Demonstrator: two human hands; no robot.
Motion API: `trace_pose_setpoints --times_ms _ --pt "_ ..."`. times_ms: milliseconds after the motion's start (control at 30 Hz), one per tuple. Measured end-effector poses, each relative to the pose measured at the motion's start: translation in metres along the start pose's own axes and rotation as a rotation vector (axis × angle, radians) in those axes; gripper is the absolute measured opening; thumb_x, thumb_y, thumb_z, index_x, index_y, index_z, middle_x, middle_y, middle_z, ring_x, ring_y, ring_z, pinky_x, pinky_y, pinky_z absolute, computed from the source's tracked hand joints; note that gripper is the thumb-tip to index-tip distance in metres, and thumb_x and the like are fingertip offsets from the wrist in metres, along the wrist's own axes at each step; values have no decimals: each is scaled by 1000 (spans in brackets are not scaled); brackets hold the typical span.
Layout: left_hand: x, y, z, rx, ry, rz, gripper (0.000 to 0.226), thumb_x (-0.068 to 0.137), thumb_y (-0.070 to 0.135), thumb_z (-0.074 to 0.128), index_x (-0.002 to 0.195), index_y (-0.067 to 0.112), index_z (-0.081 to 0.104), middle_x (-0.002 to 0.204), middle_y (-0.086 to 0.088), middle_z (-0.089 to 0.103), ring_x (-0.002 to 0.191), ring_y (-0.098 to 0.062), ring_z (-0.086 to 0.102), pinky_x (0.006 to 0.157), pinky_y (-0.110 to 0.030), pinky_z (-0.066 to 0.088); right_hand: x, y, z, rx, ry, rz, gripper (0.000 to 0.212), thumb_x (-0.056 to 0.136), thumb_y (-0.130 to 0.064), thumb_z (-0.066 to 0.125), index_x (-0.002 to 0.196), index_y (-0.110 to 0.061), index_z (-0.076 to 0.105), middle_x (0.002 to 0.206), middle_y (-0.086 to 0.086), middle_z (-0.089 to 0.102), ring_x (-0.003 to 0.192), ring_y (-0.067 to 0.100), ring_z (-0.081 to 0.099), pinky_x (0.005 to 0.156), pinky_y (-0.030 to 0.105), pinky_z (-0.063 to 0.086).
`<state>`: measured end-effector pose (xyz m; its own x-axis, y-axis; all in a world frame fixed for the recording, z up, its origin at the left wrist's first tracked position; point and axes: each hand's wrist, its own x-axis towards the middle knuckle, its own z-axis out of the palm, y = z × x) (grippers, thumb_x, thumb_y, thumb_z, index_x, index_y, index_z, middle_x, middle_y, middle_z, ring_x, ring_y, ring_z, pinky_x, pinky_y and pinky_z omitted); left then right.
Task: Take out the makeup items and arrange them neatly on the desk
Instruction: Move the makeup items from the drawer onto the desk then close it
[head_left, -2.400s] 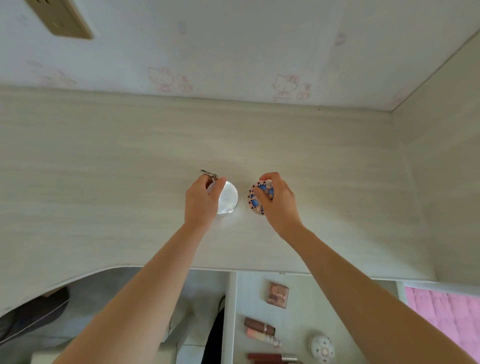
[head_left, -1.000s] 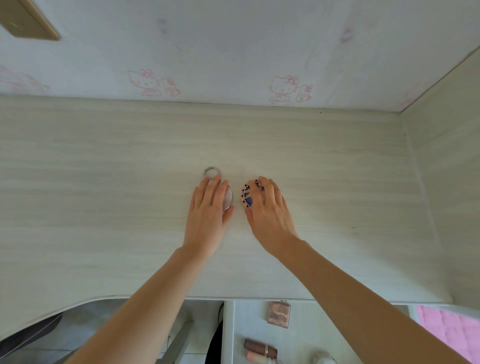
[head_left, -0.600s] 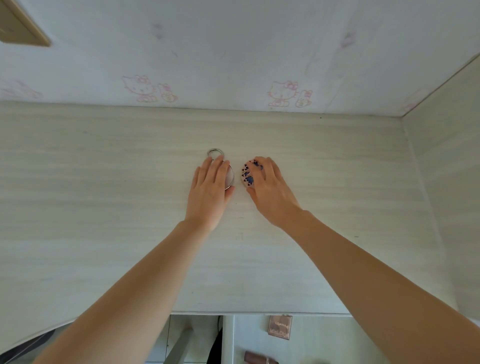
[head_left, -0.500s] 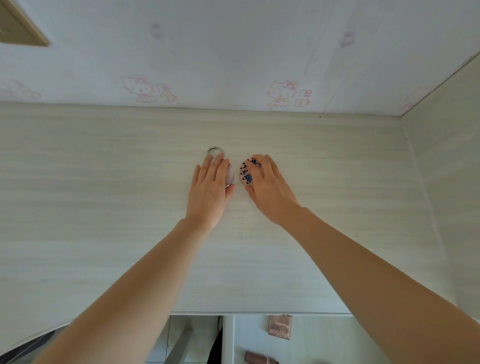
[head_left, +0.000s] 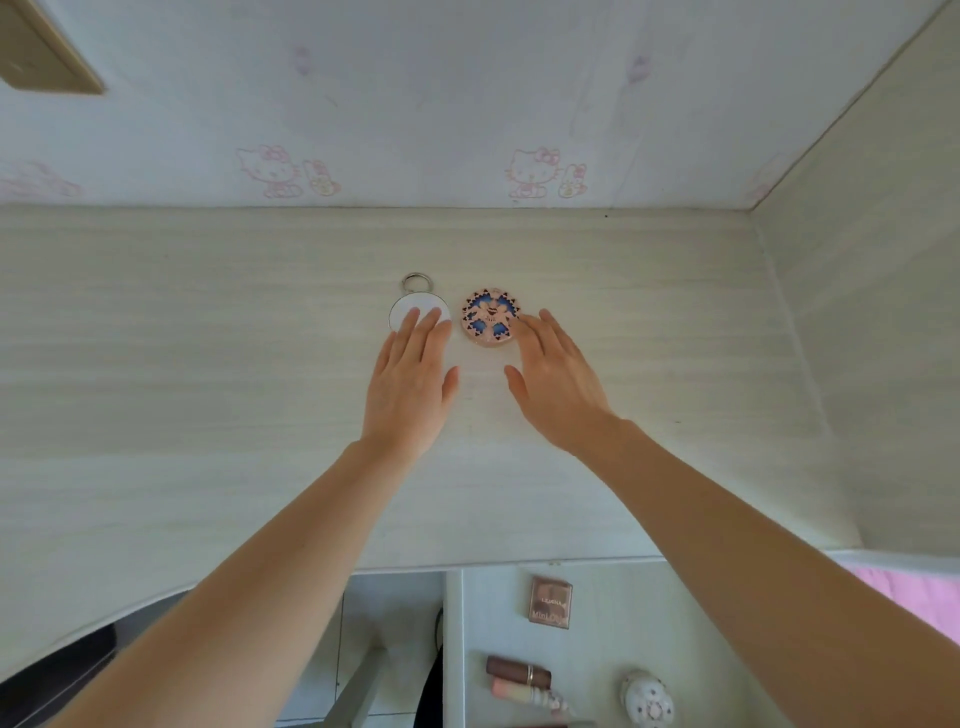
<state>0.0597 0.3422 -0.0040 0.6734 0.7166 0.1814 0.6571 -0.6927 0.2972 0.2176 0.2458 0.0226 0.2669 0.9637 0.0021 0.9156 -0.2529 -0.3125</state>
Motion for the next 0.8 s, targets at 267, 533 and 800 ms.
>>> trace_pose_setpoints --times_ms 267,533,800 --pt "-78 51 -20 -15 31 59 42 87 20 39 123 8 55 124 -7 61 123 -27 53 101 -38 43 -96 6 -16 -19 13 7 48 93 -18 55 136 1 45 134 18 52 134 37 39 111 48 33" --pt "-189 137 -10 -133 20 53 32 90 15 43 118 10 58 115 -3 64 117 -22 55 99 -35 44 -225 32 -16 42 52 -64 40 91 -11 57 130 -1 52 130 15 56 131 33 44 109 46 37" --pt "-253 194 36 -115 -133 38 27 89 20 51 108 8 65 106 -7 69 108 -26 63 96 -36 49 -319 63 14 130 -18 -65 38 84 -6 65 121 -2 60 116 13 65 122 30 55 98 41 46"
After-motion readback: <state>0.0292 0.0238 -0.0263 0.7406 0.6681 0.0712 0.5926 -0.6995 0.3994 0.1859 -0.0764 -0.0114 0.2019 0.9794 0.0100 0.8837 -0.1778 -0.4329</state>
